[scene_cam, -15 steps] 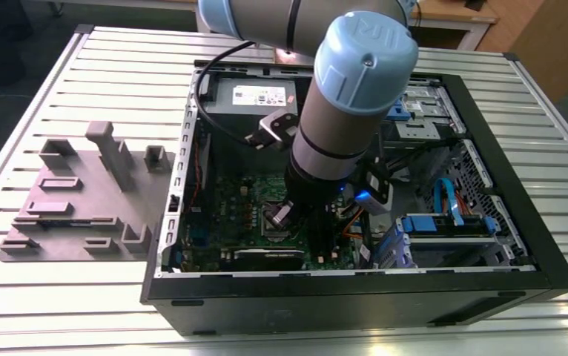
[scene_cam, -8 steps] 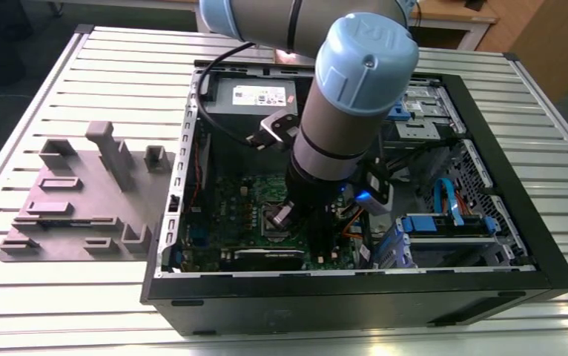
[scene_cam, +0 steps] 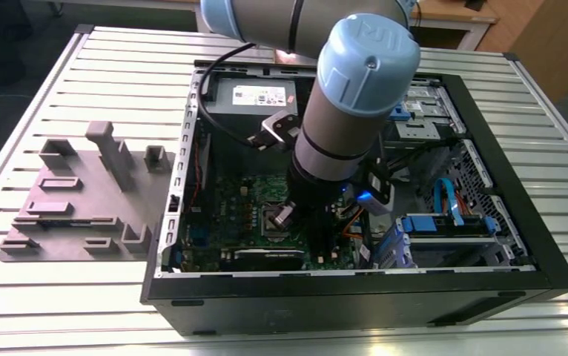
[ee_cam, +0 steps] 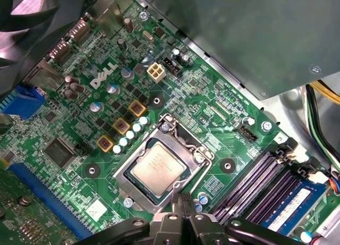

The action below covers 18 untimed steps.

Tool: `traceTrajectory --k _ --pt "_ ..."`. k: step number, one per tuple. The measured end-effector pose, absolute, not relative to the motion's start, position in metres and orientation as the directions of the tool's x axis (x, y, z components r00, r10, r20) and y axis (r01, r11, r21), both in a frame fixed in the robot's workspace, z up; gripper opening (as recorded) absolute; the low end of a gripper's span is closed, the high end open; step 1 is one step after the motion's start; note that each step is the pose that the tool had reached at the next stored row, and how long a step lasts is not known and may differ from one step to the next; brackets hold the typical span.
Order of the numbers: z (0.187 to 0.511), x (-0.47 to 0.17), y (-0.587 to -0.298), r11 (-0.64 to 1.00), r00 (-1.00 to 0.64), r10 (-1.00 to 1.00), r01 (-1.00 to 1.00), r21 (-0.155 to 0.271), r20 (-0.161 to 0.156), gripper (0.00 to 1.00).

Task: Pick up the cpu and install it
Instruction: 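Install the first cpu locking lever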

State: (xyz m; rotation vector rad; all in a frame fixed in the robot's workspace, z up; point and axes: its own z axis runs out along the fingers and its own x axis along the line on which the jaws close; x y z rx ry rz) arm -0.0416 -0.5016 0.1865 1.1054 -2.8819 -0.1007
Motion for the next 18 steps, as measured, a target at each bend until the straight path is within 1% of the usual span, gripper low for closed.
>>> traceTrajectory --k 6,13,18 --pt "0.1866 -0.0411 -0.5021 0.738 -0.738 -0.674 -0.671 0.080 0.026 0.10" --pt "0.1867 -0.0413 -0.5050 0.733 -0.734 -0.679 -0.675 0.088 0.019 0.10" --pt "0.1929 -0.0413 -0.5049 0.733 -0.734 -0.679 -0.675 0.088 0.018 0.10"
